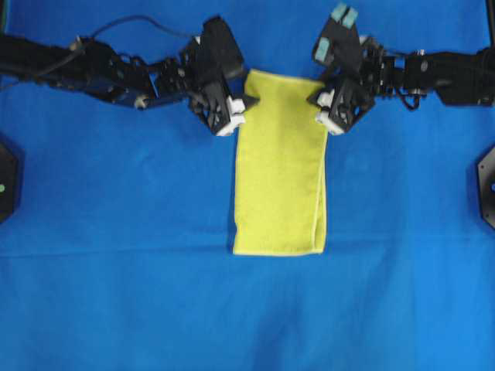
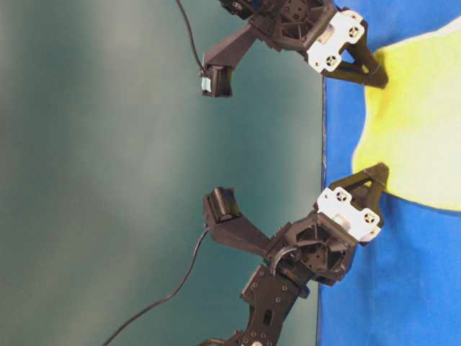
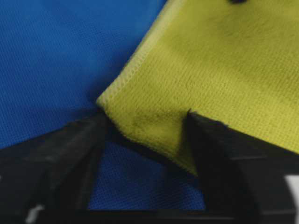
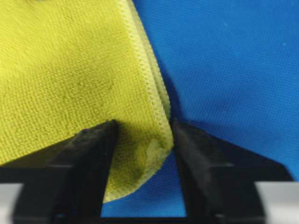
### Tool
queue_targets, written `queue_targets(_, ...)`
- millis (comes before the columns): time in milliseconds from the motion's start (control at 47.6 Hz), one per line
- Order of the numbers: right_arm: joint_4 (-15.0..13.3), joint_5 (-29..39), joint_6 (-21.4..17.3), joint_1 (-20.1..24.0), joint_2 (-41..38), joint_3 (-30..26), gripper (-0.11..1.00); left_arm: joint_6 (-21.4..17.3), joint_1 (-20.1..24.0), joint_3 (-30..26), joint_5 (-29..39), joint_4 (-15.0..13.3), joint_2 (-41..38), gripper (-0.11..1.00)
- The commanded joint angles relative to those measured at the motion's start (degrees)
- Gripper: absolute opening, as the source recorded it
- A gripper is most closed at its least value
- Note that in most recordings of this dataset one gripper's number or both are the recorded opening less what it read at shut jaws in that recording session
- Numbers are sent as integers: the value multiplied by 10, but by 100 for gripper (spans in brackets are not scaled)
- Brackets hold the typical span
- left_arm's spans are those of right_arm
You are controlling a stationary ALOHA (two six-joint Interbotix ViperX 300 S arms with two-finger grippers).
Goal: Fold the yellow towel.
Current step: 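Grasp the strip's far corners with both grippers, then fold the far half of the strip down onto the near half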
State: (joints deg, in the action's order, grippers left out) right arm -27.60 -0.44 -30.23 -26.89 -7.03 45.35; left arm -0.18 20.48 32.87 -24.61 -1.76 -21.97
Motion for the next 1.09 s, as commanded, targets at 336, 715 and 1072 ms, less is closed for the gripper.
queue_targets(336,-2,4,-1,4,17,11,5,-8,3,-5,1,2,13,4)
queue_targets(715,-2,89,-2,-8,128,34,5,-66,3,-10,21,1,76,4)
queue_targets(1072,1,79,-11,7,149,38,5,-62,-15,14,22,2,97,4)
